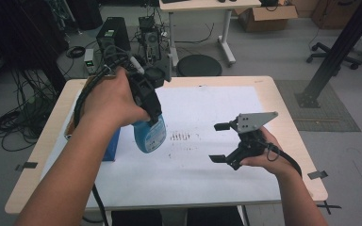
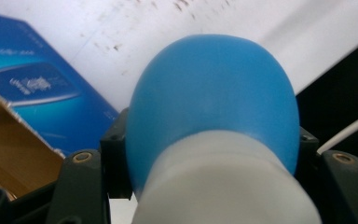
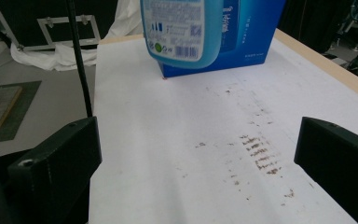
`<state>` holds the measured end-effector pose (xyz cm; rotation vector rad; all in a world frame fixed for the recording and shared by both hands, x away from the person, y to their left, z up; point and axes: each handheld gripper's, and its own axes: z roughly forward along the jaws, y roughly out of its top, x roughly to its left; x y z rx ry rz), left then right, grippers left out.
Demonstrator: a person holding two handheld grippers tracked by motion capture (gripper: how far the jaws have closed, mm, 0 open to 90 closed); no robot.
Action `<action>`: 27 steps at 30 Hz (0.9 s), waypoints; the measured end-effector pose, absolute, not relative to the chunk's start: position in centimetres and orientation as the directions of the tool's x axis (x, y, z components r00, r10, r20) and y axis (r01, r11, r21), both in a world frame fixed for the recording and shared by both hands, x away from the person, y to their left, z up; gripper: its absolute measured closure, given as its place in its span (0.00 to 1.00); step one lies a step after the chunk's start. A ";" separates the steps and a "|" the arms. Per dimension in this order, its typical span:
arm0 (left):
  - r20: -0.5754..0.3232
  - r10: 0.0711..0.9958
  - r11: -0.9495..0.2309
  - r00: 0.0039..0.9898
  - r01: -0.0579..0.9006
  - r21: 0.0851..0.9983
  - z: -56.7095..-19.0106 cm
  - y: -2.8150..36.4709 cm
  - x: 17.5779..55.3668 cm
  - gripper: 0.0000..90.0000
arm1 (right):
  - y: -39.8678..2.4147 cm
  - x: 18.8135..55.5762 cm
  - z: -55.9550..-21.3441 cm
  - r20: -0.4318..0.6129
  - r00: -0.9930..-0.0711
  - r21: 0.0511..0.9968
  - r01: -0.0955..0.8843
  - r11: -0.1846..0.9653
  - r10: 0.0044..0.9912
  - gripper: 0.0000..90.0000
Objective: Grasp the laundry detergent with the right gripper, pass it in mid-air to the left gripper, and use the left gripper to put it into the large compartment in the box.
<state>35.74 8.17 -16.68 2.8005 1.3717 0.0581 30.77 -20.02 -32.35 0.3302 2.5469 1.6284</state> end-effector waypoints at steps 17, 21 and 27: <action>0.041 0.938 -0.345 0.343 0.938 0.041 -12.9 13.6 38.6 0.42 | -22.2 31.3 -32.0 0.041 -0.962 0.890 0.159 0.428 0.271 0.01; 0.043 0.953 -0.301 0.300 0.952 0.048 -11.8 14.3 38.9 0.42 | -22.3 31.5 -31.9 0.036 -0.961 0.885 0.158 0.438 0.274 0.01; 0.032 0.969 -0.246 0.245 0.968 0.057 -10.0 15.3 39.3 0.42 | -22.4 31.9 -31.8 0.034 -0.958 0.871 0.168 0.462 0.283 0.01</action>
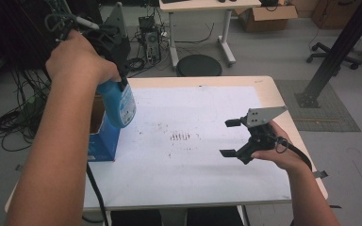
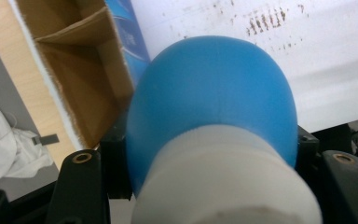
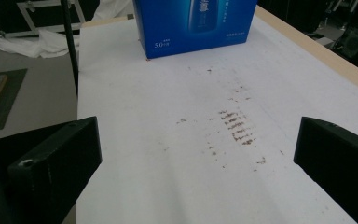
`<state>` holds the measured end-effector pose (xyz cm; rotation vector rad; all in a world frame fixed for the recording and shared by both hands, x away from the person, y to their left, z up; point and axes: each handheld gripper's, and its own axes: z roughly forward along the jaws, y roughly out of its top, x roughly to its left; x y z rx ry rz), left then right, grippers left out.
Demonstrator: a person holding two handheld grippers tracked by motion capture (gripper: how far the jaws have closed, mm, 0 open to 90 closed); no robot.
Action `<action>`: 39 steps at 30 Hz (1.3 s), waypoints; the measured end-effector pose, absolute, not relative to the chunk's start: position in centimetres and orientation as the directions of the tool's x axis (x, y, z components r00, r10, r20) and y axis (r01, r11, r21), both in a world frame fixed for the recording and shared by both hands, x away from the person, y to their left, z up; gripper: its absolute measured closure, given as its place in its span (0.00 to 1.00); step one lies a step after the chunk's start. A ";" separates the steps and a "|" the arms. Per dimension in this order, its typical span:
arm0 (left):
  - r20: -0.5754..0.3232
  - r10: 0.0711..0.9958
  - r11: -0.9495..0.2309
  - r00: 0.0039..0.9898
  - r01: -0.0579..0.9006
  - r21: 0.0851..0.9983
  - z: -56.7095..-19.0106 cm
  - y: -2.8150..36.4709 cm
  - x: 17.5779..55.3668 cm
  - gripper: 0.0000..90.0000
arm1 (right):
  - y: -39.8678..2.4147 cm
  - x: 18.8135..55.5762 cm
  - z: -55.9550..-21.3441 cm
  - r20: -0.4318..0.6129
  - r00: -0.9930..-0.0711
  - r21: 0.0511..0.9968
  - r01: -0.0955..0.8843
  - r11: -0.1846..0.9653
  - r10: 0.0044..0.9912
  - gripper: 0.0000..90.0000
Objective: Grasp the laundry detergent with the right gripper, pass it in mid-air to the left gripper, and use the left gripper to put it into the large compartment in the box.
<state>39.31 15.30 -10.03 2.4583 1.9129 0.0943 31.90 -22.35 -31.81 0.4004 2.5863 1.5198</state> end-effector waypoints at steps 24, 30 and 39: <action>0.061 0.994 -0.091 0.087 0.993 0.073 -6.9 22.0 40.9 0.42 | -23.7 33.1 -30.3 0.019 -0.945 0.788 0.216 0.576 0.328 0.01; 0.073 0.995 -0.076 0.072 0.995 0.061 -7.5 23.3 41.4 0.42 | -23.8 33.4 -29.8 0.018 -0.945 0.765 0.223 0.604 0.326 0.02; 0.063 0.997 -0.048 0.045 0.998 0.050 -9.1 24.4 42.2 0.42 | -24.1 33.6 -28.7 0.005 -0.946 0.744 0.220 0.630 0.324 0.02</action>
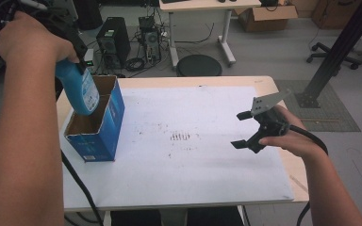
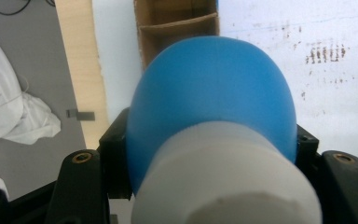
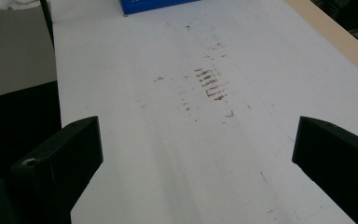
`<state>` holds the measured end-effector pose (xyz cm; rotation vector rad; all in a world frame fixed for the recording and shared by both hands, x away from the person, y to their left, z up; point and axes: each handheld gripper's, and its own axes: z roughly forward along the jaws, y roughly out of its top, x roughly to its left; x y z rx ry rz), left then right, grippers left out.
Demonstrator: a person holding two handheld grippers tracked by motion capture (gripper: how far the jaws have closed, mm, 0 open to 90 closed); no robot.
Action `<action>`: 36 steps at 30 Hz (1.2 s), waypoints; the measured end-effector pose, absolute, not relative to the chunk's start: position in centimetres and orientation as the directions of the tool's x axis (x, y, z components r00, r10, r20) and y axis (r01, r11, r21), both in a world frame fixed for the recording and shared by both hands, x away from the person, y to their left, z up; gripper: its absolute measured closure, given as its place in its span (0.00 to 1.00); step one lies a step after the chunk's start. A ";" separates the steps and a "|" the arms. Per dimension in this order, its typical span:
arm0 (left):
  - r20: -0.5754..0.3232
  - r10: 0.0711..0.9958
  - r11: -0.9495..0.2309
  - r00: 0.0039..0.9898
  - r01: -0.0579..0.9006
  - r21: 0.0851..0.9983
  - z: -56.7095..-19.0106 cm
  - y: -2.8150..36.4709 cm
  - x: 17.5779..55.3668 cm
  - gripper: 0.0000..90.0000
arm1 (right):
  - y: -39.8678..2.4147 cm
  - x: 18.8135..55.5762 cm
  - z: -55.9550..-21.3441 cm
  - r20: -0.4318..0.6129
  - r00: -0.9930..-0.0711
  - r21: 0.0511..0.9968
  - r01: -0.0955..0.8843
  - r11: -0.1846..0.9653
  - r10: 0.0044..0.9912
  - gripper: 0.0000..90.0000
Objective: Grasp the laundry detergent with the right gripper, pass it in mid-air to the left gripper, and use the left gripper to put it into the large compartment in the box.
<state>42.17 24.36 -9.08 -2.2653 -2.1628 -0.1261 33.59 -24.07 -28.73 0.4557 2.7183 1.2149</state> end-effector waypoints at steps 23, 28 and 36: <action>0.032 0.999 -0.018 0.019 1.000 -0.015 -15.7 26.3 43.3 0.42 | -23.5 33.6 -29.0 0.014 -0.949 0.741 0.221 0.634 0.314 0.02; 0.029 0.999 -0.011 0.012 1.000 -0.027 -17.4 26.8 43.4 0.42 | -23.4 33.7 -29.0 0.012 -0.949 0.733 0.222 0.643 0.315 0.02; 0.022 1.000 -0.015 0.016 0.999 -0.047 -19.7 27.2 43.7 0.42 | -23.1 33.9 -29.2 0.017 -0.949 0.732 0.225 0.643 0.314 0.02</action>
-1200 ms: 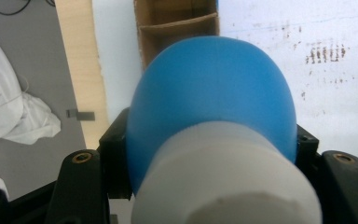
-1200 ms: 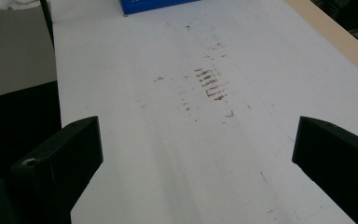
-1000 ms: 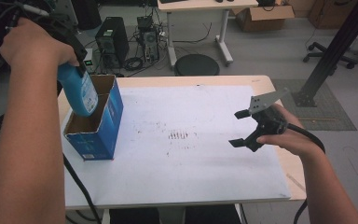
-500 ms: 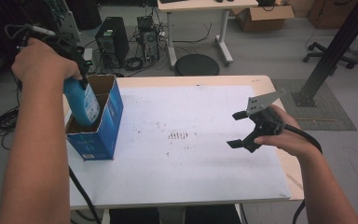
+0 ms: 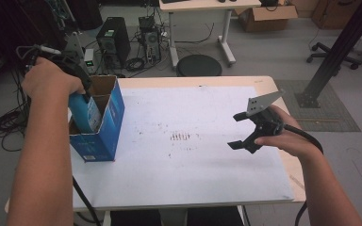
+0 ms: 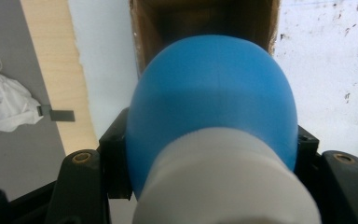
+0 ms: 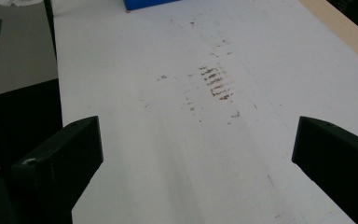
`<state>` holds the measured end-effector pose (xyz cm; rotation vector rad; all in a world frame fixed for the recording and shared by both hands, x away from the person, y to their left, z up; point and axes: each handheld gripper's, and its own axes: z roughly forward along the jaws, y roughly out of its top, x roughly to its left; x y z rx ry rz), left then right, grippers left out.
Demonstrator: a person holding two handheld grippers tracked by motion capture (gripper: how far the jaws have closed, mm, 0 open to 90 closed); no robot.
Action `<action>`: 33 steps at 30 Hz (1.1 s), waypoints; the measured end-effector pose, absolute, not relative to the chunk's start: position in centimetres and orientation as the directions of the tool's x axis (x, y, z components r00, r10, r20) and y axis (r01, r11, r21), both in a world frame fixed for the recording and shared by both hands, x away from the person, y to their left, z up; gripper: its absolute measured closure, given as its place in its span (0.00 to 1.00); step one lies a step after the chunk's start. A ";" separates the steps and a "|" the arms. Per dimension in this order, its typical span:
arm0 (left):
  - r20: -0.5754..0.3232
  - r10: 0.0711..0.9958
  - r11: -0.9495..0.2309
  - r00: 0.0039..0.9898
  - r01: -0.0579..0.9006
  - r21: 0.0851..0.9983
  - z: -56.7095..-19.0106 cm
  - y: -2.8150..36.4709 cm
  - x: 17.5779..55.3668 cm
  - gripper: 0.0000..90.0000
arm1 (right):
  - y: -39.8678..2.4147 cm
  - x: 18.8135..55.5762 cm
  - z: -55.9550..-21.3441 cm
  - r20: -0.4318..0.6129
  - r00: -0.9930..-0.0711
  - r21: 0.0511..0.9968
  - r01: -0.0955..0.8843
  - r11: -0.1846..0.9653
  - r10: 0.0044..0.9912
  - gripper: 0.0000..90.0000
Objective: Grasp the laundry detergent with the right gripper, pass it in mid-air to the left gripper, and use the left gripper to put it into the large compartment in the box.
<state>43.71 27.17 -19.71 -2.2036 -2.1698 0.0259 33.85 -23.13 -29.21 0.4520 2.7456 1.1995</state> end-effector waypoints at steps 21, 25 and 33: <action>0.013 0.999 -0.041 0.042 0.995 -0.090 -24.9 26.9 44.0 0.42 | -23.1 33.9 -29.8 0.031 -0.949 0.739 0.233 0.633 0.314 0.02; 0.010 0.999 -0.036 0.037 0.995 -0.088 -25.9 26.9 44.0 0.42 | -23.2 33.9 -29.9 0.032 -0.947 0.737 0.237 0.633 0.318 0.02; 0.010 0.999 -0.045 0.046 0.994 -0.100 -26.8 27.1 44.1 0.42 | -23.3 33.8 -29.9 0.031 -0.947 0.739 0.236 0.631 0.319 0.02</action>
